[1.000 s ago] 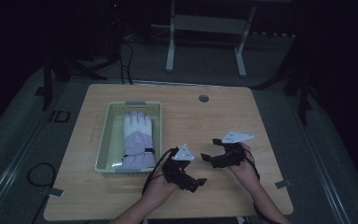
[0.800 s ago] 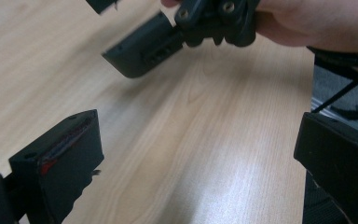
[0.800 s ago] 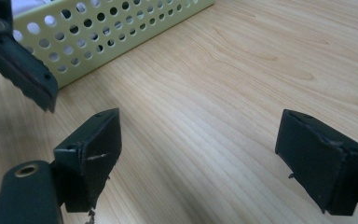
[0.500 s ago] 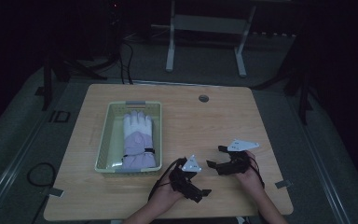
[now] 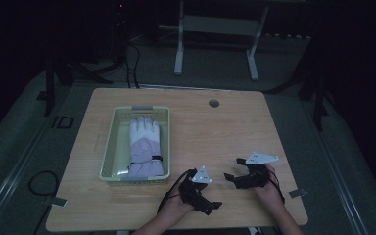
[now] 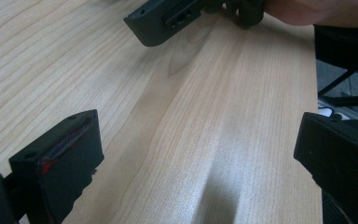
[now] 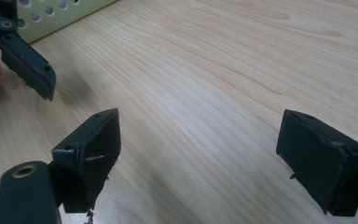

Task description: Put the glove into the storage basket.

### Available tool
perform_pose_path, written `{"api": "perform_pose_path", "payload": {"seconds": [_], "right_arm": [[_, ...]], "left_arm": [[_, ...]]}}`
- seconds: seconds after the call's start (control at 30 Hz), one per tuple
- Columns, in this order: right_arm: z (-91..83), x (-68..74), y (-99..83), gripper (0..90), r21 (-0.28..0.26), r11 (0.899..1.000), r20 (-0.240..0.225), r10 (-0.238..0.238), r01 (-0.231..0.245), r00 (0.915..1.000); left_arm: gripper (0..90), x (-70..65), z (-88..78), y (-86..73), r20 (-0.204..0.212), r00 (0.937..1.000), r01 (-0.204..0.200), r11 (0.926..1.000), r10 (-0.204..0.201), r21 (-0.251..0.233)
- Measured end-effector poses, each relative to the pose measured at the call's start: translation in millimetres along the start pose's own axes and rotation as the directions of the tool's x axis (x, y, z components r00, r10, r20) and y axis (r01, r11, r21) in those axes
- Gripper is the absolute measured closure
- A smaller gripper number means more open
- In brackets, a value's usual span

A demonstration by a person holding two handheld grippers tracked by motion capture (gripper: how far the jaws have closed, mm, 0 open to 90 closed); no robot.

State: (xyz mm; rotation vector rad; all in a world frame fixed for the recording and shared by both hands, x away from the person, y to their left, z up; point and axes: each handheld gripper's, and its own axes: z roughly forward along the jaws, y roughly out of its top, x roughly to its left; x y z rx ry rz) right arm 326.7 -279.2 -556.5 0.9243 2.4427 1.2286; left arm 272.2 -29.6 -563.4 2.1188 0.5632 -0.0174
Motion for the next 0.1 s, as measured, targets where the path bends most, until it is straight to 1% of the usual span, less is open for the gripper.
{"api": "perform_pose_path", "payload": {"seconds": [0.1], "right_arm": [[0.4,-0.9,-0.4,13.7,-0.001,1.0,0.002,0.0,0.0,1.0]], "left_arm": [[1.4,-0.2,0.6,-0.4,0.002,1.0,0.002,1.0,-0.002,-0.004]]}}
